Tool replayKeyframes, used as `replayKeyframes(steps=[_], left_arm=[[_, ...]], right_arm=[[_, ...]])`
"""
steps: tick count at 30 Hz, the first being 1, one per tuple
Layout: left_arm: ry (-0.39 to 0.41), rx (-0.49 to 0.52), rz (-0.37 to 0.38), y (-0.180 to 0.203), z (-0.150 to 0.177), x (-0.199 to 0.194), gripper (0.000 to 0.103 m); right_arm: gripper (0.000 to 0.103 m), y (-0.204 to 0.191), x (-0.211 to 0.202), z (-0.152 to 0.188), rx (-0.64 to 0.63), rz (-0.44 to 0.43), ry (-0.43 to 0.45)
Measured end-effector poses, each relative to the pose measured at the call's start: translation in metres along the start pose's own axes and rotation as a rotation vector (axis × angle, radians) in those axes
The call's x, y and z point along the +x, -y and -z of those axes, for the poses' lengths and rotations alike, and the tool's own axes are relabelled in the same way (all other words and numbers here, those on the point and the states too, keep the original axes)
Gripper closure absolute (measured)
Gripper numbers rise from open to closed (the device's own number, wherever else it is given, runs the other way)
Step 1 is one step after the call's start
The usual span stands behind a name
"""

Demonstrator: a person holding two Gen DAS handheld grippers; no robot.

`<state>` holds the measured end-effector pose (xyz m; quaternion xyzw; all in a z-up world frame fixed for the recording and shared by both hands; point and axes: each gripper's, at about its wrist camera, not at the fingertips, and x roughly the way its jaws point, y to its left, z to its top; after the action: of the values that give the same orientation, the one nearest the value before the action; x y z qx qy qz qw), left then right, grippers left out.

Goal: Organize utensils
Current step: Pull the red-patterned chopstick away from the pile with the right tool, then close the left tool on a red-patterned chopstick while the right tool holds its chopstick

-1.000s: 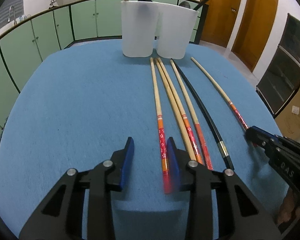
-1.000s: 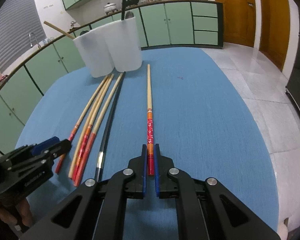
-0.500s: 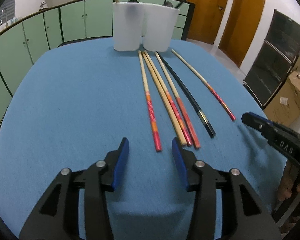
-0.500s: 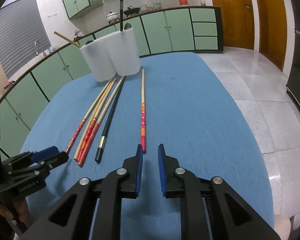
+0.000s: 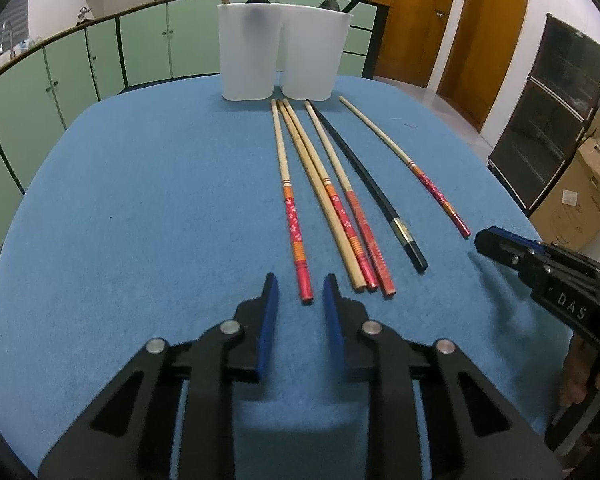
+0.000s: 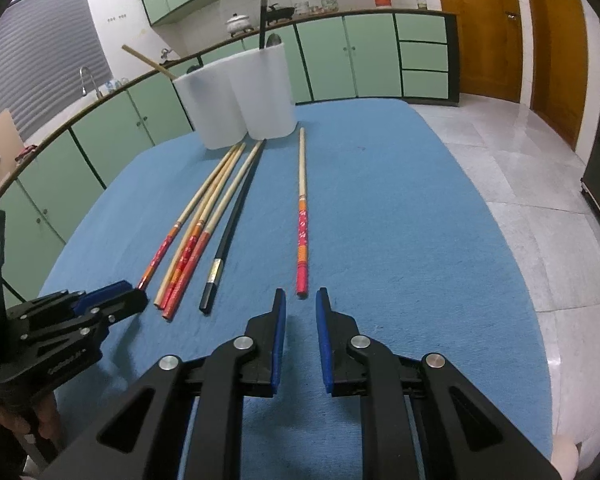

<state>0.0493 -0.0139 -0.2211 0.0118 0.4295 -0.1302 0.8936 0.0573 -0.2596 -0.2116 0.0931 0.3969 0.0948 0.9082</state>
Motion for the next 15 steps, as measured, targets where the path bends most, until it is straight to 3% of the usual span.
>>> replayKeyframes(steps=[5,15], left_arm=[[-0.003,-0.005,-0.009,0.0,-0.002,0.003,0.087],[0.0,-0.007,-0.029,0.002,-0.005,0.006,0.087]], right_arm=[[0.088,-0.004,0.007,-0.001,-0.015,-0.006,-0.03],[0.088,-0.006,0.018,-0.01,-0.013,0.022,-0.045]])
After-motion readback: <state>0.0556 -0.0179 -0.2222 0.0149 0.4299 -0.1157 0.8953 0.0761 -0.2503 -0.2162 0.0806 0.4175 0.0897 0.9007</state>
